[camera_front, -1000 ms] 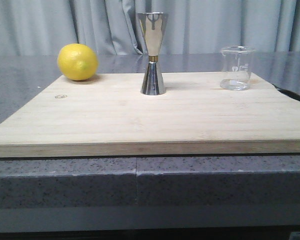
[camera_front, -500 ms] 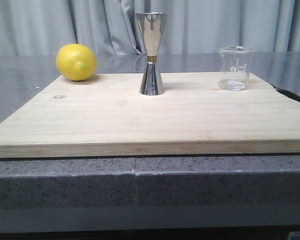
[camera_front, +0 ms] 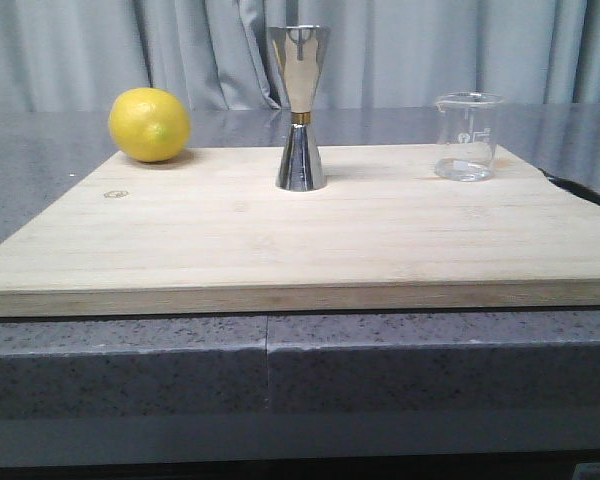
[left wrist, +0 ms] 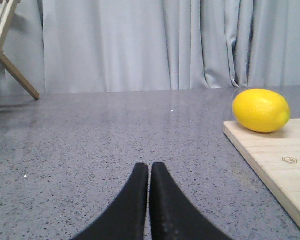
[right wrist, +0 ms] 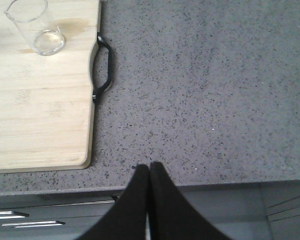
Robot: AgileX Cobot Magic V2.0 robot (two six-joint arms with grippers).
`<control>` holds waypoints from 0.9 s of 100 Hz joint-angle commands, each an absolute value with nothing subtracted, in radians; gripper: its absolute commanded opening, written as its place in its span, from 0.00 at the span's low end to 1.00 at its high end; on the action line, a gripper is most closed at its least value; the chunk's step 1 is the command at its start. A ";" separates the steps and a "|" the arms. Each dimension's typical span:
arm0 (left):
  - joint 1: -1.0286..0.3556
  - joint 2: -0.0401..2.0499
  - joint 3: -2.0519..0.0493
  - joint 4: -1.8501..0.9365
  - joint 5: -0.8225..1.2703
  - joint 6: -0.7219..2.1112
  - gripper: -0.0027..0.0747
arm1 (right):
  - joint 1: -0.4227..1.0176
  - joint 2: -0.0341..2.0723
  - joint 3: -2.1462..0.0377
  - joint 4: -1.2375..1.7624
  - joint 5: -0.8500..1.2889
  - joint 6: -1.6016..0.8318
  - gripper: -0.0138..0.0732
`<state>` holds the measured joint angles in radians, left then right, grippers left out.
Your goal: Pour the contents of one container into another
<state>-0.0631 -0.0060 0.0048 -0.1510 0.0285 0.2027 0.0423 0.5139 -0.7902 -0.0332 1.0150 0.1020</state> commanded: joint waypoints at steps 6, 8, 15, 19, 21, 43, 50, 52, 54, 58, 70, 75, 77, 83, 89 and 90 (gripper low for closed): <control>-0.061 -0.029 0.025 -0.164 -0.064 0.205 0.01 | 0.042 0.514 -0.823 -0.049 0.955 0.093 0.08; -0.061 -0.029 0.025 -0.164 -0.064 0.205 0.01 | 0.042 0.514 -0.823 -0.049 0.955 0.093 0.08; -0.061 -0.029 0.025 -0.164 -0.064 0.205 0.01 | 0.042 0.514 -0.823 -0.049 0.955 0.093 0.08; -0.061 -0.029 0.025 -0.164 -0.064 0.205 0.01 | 0.042 0.514 -0.823 -0.049 0.955 0.093 0.08; -0.061 -0.029 0.025 -0.164 -0.064 0.205 0.01 | 0.042 0.514 -0.823 -0.049 0.955 0.093 0.08; -0.061 -0.029 0.025 -0.164 -0.064 0.205 0.01 | 0.042 0.514 -0.823 -0.049 0.955 0.093 0.08; -0.061 -0.029 0.025 -0.164 -0.064 0.205 0.01 | 0.042 0.514 -0.823 -0.049 0.955 0.093 0.08; -0.061 -0.029 0.025 -0.164 -0.064 0.205 0.01 | 0.042 0.514 -0.823 -0.049 0.955 0.093 0.08; -0.061 -0.029 0.025 -0.164 -0.064 0.205 0.01 | 0.042 0.514 -0.823 -0.049 0.955 0.093 0.08; -0.061 -0.029 0.025 -0.164 -0.064 0.205 0.01 | 0.042 0.514 -0.823 -0.049 0.955 0.093 0.08; -0.061 -0.029 0.025 -0.164 -0.064 0.205 0.01 | 0.042 0.503 -0.816 -0.049 0.948 0.093 0.08; -0.061 -0.029 0.025 -0.164 -0.064 0.205 0.01 | 0.042 0.482 -0.804 -0.049 0.946 0.093 0.08; -0.061 -0.029 0.025 -0.164 -0.064 0.205 0.01 | 0.042 0.470 -0.797 -0.047 0.946 0.093 0.08; -0.061 -0.029 0.025 -0.164 -0.064 0.205 0.01 | 0.042 0.426 -0.772 -0.047 0.944 0.093 0.08; -0.061 -0.029 0.025 -0.164 -0.064 0.205 0.01 | 0.042 0.378 -0.731 -0.047 0.935 0.093 0.08; -0.061 -0.029 0.025 -0.164 -0.064 0.205 0.01 | 0.042 0.364 -0.726 -0.049 0.926 0.093 0.08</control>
